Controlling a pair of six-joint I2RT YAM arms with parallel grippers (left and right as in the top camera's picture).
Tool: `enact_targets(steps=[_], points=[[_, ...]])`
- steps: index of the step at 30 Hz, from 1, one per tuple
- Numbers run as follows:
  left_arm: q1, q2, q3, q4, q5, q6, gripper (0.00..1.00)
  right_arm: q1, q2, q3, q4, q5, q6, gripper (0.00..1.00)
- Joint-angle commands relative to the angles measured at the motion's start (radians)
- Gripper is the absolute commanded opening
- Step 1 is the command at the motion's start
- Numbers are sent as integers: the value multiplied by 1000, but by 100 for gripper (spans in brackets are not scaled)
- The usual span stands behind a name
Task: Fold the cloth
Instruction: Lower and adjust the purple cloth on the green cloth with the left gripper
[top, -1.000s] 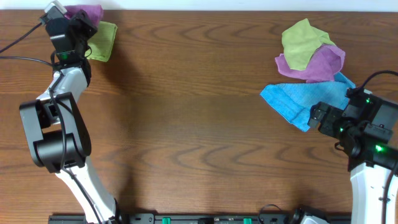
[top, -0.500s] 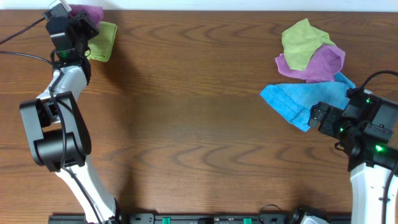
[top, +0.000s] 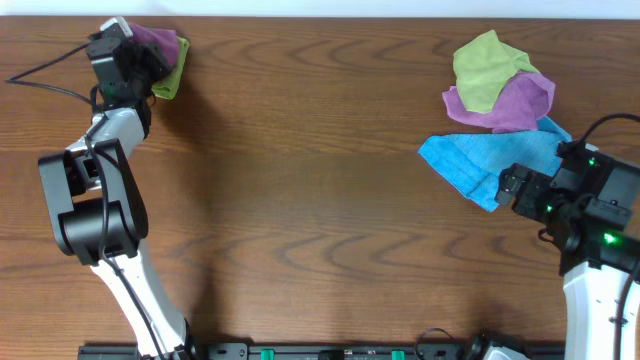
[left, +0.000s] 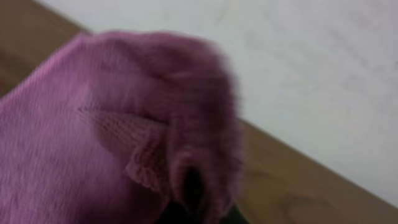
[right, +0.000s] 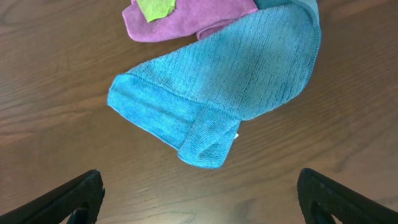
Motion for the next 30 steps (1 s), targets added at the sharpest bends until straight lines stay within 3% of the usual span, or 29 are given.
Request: enact_targets(steps=[1, 10, 11, 12, 13, 14, 21, 30], points=[[1, 3, 22, -56, 5, -31, 6, -7, -7, 2, -2, -8, 12, 99], [5, 2, 22, -114, -38, -58, 6, -7, -7, 2, -2, -8, 12, 99], [10, 2, 22, -115, -39, -63, 16, -7, -7, 2, -2, -8, 12, 99], [18, 2, 22, -115, -38, -78, 43, -7, -7, 2, -2, -8, 12, 99], [26, 2, 23, -116, -36, -93, 62, -7, -7, 2, -2, -8, 12, 99], [40, 2, 22, -116, -30, -116, 97, -7, -7, 2, -2, -8, 12, 99], [127, -3, 23, -118, 85, -208, 95, -7, -7, 2, -2, -8, 12, 99], [185, -33, 23, -157, 143, -202, 95, -7, -7, 2, -2, -8, 12, 99]])
